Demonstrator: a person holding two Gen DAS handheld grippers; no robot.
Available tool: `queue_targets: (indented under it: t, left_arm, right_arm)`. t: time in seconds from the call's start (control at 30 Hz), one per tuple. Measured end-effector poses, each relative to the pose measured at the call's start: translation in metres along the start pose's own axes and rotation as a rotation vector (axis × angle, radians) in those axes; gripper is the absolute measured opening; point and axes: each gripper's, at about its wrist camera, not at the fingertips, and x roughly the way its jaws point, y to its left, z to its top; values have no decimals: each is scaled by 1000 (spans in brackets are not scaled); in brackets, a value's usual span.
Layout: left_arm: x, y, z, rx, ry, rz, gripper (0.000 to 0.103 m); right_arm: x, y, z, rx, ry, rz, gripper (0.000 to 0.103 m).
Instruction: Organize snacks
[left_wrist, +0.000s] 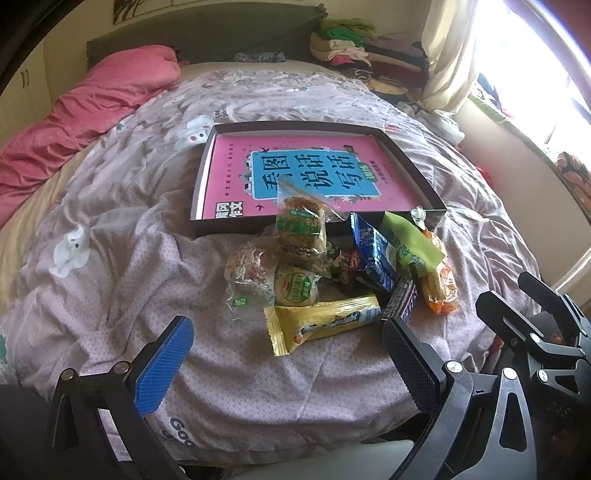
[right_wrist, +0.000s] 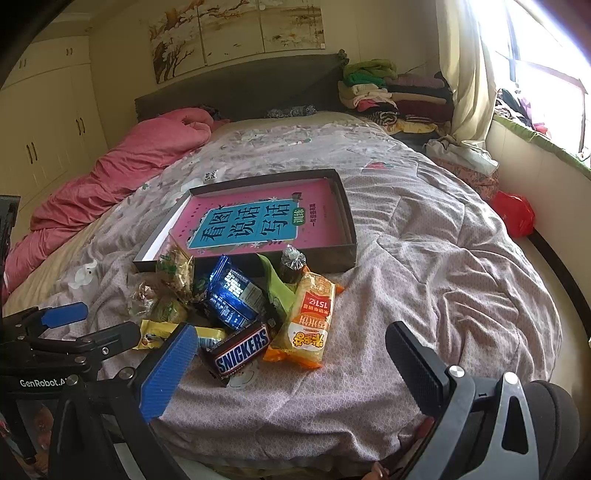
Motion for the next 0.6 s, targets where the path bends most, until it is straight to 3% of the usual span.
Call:
queue_targets:
  t: [0.6]
  left_arm:
    - [0, -2, -1, 3, 6, -21, 102]
  right_arm:
    - [0, 0, 0, 2, -1, 0, 103]
